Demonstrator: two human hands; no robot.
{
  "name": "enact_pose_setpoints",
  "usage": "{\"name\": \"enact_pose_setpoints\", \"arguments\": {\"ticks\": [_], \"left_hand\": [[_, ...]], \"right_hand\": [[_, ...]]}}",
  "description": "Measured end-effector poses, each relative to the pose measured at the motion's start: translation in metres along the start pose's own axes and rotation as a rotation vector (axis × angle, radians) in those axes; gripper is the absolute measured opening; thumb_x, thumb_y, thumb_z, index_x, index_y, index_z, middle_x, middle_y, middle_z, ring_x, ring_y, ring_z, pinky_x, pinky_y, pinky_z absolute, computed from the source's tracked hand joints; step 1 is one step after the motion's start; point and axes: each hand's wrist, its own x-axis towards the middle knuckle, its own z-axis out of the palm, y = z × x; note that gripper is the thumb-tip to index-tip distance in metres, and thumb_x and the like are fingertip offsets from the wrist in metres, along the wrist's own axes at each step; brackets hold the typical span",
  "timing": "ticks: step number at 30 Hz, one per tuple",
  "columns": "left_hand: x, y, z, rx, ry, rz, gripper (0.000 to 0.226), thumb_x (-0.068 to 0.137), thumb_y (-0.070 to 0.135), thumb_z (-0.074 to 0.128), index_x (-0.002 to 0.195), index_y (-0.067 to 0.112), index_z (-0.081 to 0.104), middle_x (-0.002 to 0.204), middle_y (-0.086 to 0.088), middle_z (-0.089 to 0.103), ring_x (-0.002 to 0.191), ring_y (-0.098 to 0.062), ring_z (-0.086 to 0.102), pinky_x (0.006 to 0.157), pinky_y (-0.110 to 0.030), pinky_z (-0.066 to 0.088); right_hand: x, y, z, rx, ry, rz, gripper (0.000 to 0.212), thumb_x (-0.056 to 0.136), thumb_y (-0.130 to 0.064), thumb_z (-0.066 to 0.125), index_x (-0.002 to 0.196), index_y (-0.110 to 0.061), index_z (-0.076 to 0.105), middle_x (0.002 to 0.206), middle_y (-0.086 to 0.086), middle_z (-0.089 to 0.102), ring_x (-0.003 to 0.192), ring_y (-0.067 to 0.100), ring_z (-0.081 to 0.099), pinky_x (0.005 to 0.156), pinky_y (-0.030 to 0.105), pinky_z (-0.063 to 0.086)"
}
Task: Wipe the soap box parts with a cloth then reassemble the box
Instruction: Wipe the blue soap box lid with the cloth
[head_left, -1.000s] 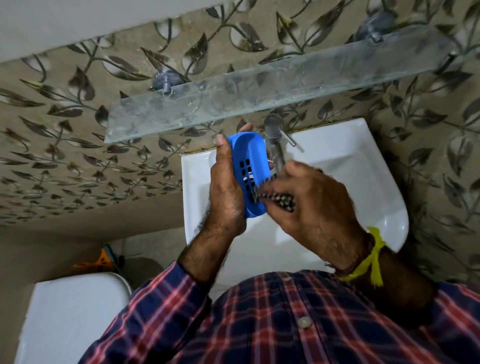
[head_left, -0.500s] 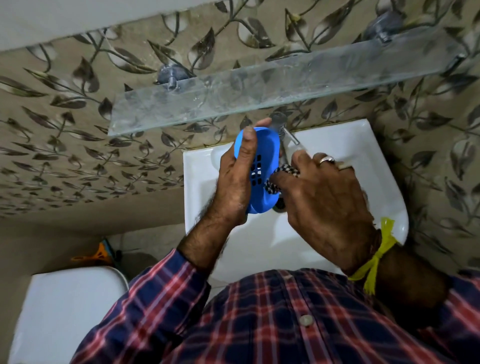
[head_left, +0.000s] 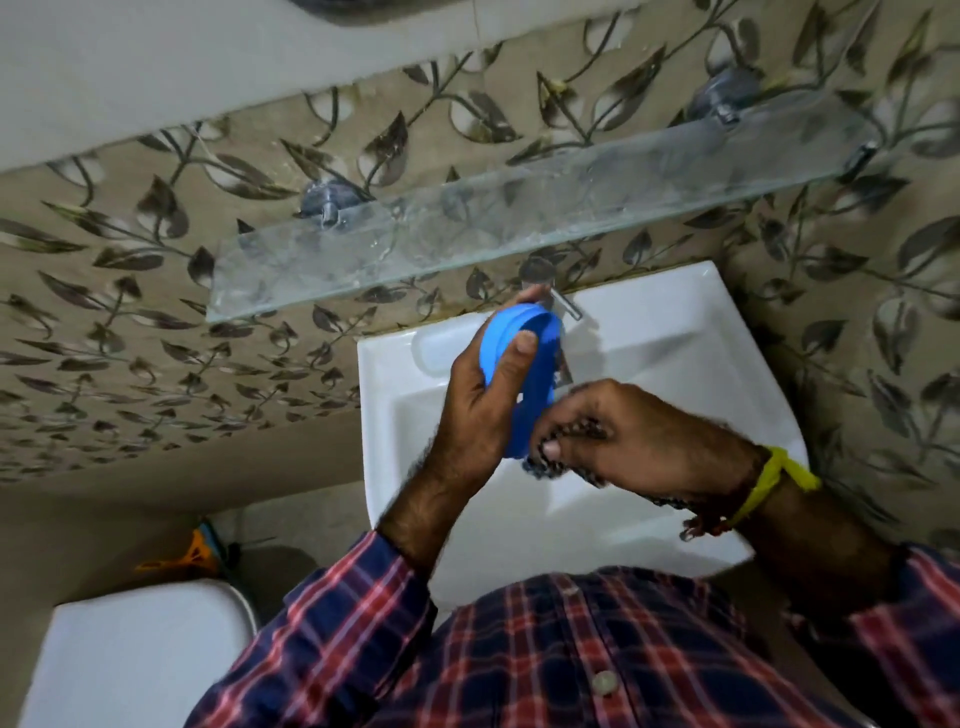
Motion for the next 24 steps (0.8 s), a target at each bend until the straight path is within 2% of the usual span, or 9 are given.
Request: {"name": "enact_pose_setpoints", "arguments": {"ticks": [2,5,7,10,12,16,20,21,24], "left_hand": [[0.007,0.001,-0.012,-0.014,0.037,0.018,0.049,0.091,0.042,0.061,0.135,0.023,0.057,0.132,-0.014,0.064,0.118,-0.04,0.063,0.101,-0.062,0.048],[0.01,0.002,-0.025,0.106,0.007,0.109,0.041,0.091,0.026,0.07,0.131,0.022,0.059,0.125,0.001,0.068,0.114,-0.024,0.066,0.1,-0.039,0.052],[0.006,0.0,-0.022,0.213,0.022,0.166,0.028,0.091,0.02,0.069,0.118,0.025,0.064,0.112,0.011,0.071,0.103,-0.007,0.067,0.091,-0.021,0.05],[-0.006,-0.005,-0.009,0.32,0.117,0.225,0.019,0.089,0.018,0.067,0.104,0.031,0.067,0.095,0.017,0.072,0.084,0.001,0.066,0.078,-0.017,0.051],[-0.011,0.0,-0.006,0.312,0.177,0.215,0.019,0.087,0.02,0.068,0.099,0.034,0.068,0.088,0.025,0.071,0.08,0.002,0.066,0.075,-0.018,0.052],[-0.017,0.009,-0.013,0.35,0.172,0.186,0.009,0.086,0.032,0.074,0.093,0.027,0.074,0.082,0.007,0.072,0.073,-0.012,0.067,0.069,-0.034,0.057],[-0.024,0.007,-0.017,0.453,0.191,0.219,0.025,0.08,0.041,0.061,0.101,0.028,0.065,0.07,0.032,0.064,0.066,0.006,0.061,0.06,-0.012,0.048],[-0.026,0.006,-0.018,0.462,0.213,0.212,0.023,0.078,0.039,0.059,0.098,0.027,0.065,0.066,0.031,0.063,0.063,0.006,0.06,0.058,-0.012,0.047],[-0.031,-0.002,-0.023,0.448,0.232,0.216,0.014,0.078,0.024,0.061,0.082,0.019,0.072,0.064,0.012,0.065,0.06,-0.011,0.061,0.056,-0.033,0.054]], "right_hand": [[-0.005,0.012,-0.008,-0.053,0.041,0.073,0.017,0.092,-0.016,0.067,0.085,-0.03,0.075,0.07,-0.019,0.068,0.064,0.003,0.063,0.065,0.028,0.049],[-0.009,0.022,-0.013,-0.536,0.469,0.207,0.014,0.091,-0.028,0.065,0.097,-0.038,0.072,0.09,-0.008,0.061,0.093,0.023,0.065,0.078,0.039,0.052],[-0.008,0.015,-0.012,-0.533,0.756,0.093,0.015,0.09,-0.026,0.066,0.101,-0.034,0.073,0.095,0.002,0.058,0.091,0.032,0.063,0.074,0.045,0.054],[-0.004,-0.005,-0.011,-0.336,0.957,-0.238,0.021,0.091,-0.031,0.063,0.109,-0.026,0.074,0.102,0.003,0.058,0.085,0.023,0.062,0.073,0.043,0.056],[-0.004,-0.017,-0.005,-0.309,0.969,-0.363,0.025,0.091,-0.029,0.066,0.113,-0.023,0.074,0.113,0.005,0.06,0.088,0.022,0.063,0.077,0.043,0.057],[-0.007,-0.026,0.006,-0.431,0.962,-0.474,0.031,0.087,-0.013,0.066,0.116,-0.019,0.075,0.123,0.009,0.067,0.103,0.031,0.065,0.084,0.048,0.055],[-0.008,-0.037,0.015,-0.528,0.865,-0.486,0.037,0.089,-0.01,0.06,0.12,-0.023,0.073,0.128,0.009,0.065,0.107,0.036,0.061,0.084,0.052,0.052],[-0.009,-0.038,0.019,-0.578,0.822,-0.476,0.038,0.088,-0.01,0.058,0.12,-0.025,0.073,0.129,0.008,0.065,0.106,0.037,0.061,0.083,0.053,0.051],[-0.013,-0.036,0.026,-0.653,0.749,-0.468,0.042,0.082,-0.007,0.062,0.119,-0.026,0.073,0.125,0.008,0.067,0.101,0.038,0.062,0.079,0.053,0.051]]}}
